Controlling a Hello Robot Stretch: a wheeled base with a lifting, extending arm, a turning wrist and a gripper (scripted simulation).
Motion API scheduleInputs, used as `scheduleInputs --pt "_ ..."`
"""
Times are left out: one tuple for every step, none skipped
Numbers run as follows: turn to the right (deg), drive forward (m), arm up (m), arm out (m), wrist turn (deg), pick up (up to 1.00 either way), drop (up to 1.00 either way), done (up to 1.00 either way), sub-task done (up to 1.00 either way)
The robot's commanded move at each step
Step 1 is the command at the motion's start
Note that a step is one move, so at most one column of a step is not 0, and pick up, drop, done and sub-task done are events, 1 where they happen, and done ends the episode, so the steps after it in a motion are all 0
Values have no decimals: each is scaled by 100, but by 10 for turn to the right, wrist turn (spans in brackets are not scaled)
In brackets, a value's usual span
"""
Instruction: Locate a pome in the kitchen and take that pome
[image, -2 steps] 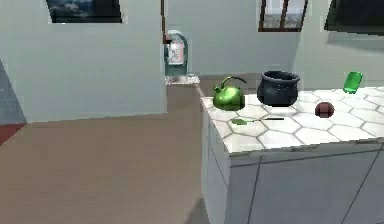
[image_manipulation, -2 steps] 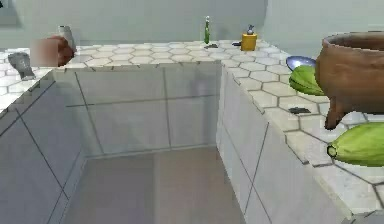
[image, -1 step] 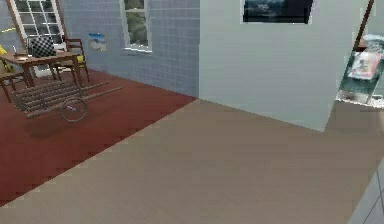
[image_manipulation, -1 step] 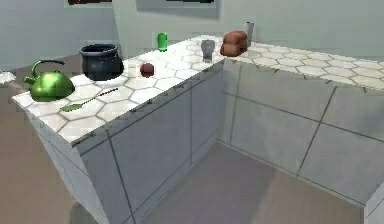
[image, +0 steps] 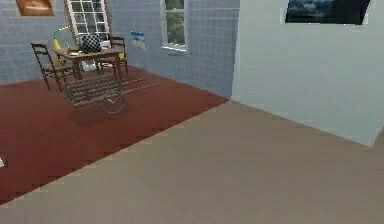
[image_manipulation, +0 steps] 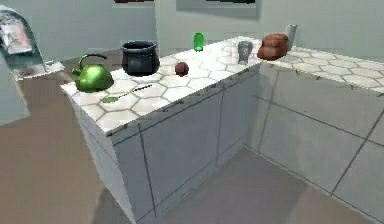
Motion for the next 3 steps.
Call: scheduleInputs --pt "450 0 0 0 0 0 0 0 0" --pt "450 0 0 0 0 0 0 0 0" --pt "150 0 0 0 0 0 0 0 0"
